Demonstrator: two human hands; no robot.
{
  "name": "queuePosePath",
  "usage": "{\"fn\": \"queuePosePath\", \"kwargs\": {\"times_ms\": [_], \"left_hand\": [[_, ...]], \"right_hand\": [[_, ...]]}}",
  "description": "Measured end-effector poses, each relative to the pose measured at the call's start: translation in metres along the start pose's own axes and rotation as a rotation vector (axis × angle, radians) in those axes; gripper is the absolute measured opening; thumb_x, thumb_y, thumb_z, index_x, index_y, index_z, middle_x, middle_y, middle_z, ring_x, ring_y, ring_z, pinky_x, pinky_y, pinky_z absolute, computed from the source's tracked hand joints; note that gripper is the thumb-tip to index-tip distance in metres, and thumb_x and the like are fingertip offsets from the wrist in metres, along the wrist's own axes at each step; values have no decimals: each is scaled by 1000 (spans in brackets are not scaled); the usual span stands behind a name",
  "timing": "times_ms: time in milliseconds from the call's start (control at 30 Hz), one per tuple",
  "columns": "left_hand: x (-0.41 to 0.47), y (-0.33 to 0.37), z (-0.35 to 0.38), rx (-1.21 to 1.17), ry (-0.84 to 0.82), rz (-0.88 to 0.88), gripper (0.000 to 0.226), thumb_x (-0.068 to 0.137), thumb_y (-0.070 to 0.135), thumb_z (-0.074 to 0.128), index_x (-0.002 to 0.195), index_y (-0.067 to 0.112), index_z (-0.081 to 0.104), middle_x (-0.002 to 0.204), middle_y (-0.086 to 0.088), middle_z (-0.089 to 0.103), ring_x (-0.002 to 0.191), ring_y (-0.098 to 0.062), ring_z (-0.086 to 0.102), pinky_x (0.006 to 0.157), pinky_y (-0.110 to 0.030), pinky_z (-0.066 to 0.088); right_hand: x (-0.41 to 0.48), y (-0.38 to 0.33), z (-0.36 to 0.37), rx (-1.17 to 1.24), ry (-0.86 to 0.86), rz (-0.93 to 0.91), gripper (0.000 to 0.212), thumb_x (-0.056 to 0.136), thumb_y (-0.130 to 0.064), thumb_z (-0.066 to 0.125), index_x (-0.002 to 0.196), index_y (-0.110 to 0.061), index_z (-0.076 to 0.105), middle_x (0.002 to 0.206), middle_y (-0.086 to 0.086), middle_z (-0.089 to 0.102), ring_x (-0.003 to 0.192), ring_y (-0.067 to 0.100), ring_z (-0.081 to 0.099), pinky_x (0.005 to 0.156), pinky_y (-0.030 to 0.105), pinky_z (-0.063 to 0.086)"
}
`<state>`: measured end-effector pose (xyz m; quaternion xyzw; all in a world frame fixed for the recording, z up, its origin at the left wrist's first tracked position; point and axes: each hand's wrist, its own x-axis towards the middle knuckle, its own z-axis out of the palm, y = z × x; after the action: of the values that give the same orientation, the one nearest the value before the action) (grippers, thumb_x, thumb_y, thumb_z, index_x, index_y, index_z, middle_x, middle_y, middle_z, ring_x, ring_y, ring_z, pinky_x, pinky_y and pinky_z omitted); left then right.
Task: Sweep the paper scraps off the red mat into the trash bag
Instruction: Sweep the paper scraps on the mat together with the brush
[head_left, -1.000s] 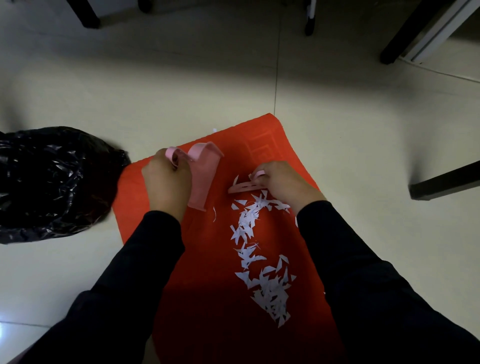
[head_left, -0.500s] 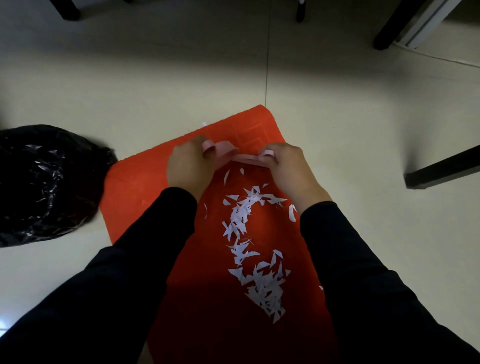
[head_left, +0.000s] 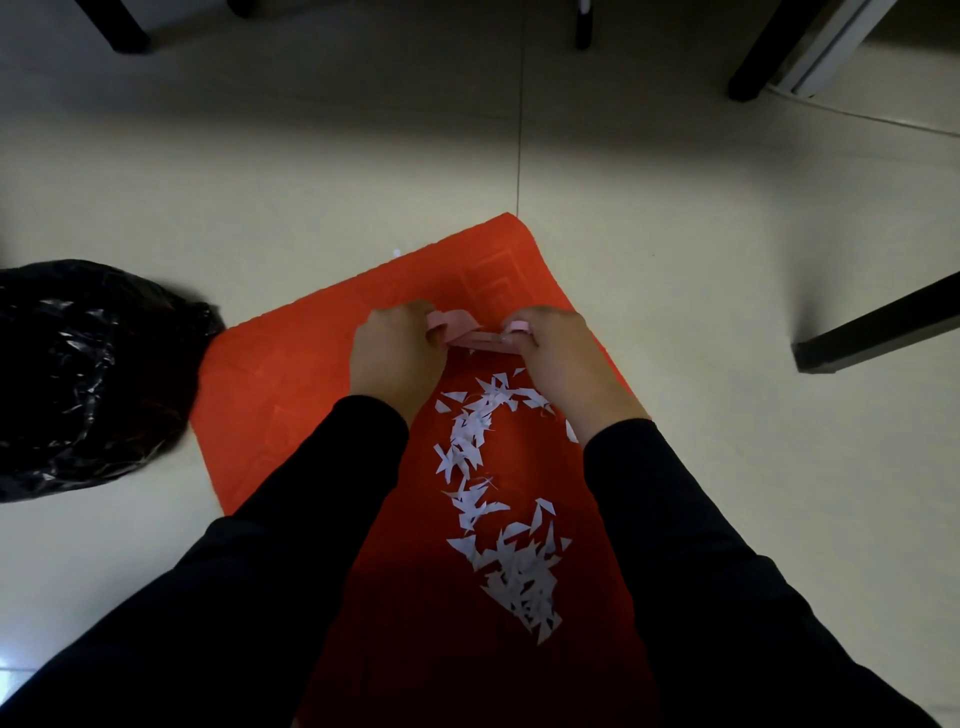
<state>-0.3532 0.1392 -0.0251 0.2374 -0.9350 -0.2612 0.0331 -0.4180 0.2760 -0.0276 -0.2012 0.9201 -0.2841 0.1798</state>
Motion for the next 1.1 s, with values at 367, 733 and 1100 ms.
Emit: {"fn": "queuePosePath", "kwargs": {"times_ms": [367, 733, 1100], "left_hand": [[2, -6, -16, -52, 153, -111, 34, 86, 26, 59, 55, 20, 47, 51, 2, 45, 66, -35, 57, 56, -25, 37], [13, -6, 3, -28, 56, -155, 45, 83, 49, 57, 56, 16, 40, 50, 3, 38, 46, -23, 46, 42, -21, 28], [-6, 12, -23, -28, -49, -116, 25, 89, 17, 46, 84, 3, 66, 64, -5, 53, 61, -21, 47, 52, -25, 36]], "right_hand": [[-4, 0, -4, 2, 23, -8, 19, 93, -12, 51, 103, -8, 67, 106, 11, 64, 97, 24, 57, 81, 29, 41], [-1, -2, 6, -12, 30, -22, 23, 94, -13, 51, 111, -7, 65, 110, 12, 62, 99, 24, 57, 80, 24, 39], [-5, -1, 1, -20, 15, -9, 23, 94, -14, 50, 110, -7, 65, 111, 11, 62, 100, 24, 55, 79, 22, 36]]}}
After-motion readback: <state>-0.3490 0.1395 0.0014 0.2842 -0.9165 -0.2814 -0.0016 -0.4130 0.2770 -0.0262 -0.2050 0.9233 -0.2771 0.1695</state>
